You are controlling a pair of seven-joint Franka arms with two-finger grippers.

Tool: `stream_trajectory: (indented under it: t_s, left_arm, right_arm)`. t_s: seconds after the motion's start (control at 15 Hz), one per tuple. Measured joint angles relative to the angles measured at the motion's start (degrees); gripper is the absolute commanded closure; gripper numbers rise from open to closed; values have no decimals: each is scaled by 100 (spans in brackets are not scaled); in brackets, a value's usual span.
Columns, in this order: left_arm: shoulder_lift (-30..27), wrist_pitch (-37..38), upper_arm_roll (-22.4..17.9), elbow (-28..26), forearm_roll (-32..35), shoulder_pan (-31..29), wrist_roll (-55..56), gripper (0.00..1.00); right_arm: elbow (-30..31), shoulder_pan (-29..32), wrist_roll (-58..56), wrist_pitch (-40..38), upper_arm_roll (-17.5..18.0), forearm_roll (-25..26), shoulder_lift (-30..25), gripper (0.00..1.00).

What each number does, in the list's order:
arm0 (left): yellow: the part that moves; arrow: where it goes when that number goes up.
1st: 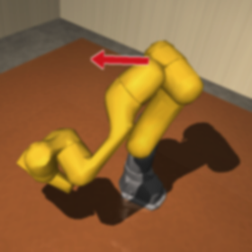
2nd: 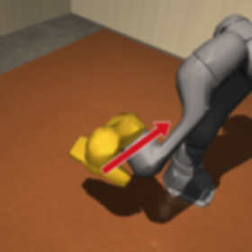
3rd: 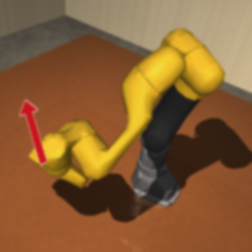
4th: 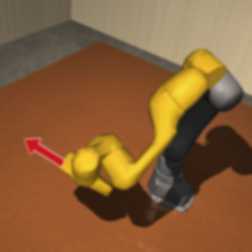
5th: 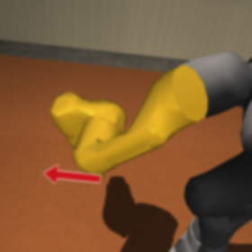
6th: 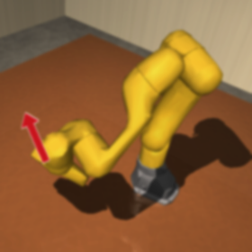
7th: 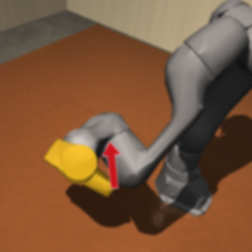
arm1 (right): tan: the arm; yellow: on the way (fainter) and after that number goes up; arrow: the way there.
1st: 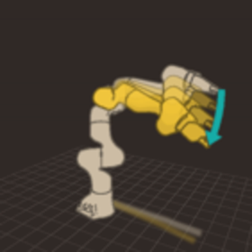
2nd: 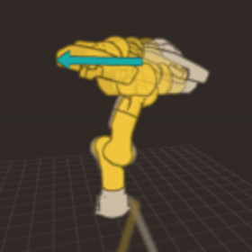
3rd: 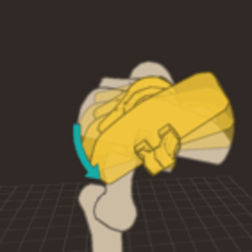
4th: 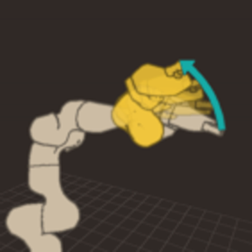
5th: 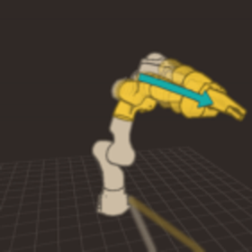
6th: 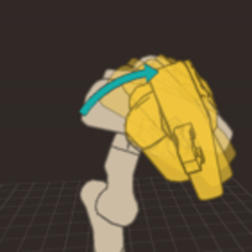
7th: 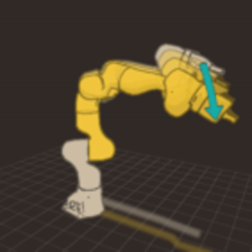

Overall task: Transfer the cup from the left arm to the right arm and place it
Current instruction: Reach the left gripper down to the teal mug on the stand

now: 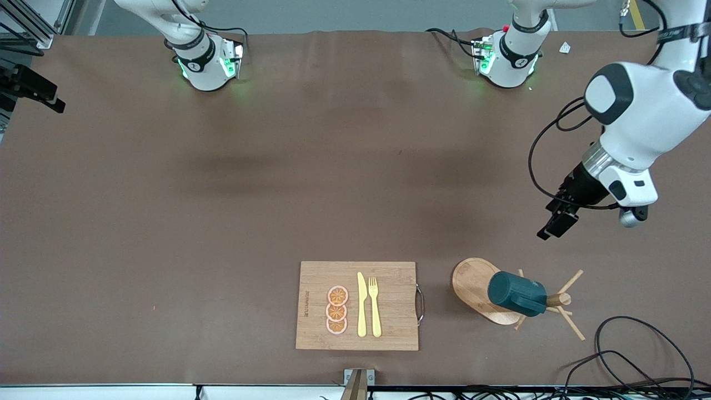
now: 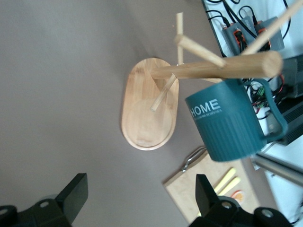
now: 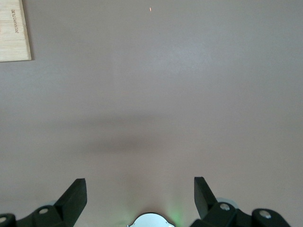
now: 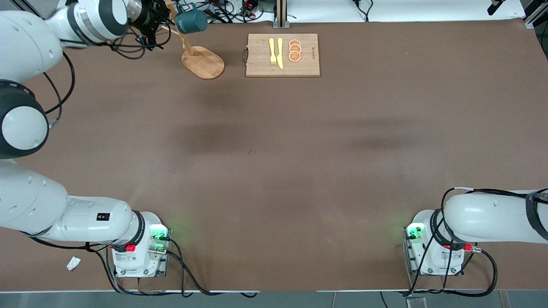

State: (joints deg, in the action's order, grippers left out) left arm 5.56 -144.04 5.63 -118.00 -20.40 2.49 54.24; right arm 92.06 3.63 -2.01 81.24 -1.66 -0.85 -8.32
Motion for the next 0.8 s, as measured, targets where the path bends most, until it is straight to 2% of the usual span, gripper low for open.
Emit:
stream_trajectory:
  t_s: [0.33, 0.6, 0.8]
  left_arm:
    - [342, -1063, 88, -87, -1548, 93, 5, 0]
    - [704, -2099, 476, -98, -2499, 111, 10, 0]
    - [990, -2722, 709, -67, -2862, 130, 9, 0]
  right_arm:
    - [-2, 0, 0, 0, 6, 0, 0, 0]
    - [-3, 0, 0, 0, 8, 0, 0, 0]
    - [-3, 0, 0, 0, 8, 0, 0, 0]
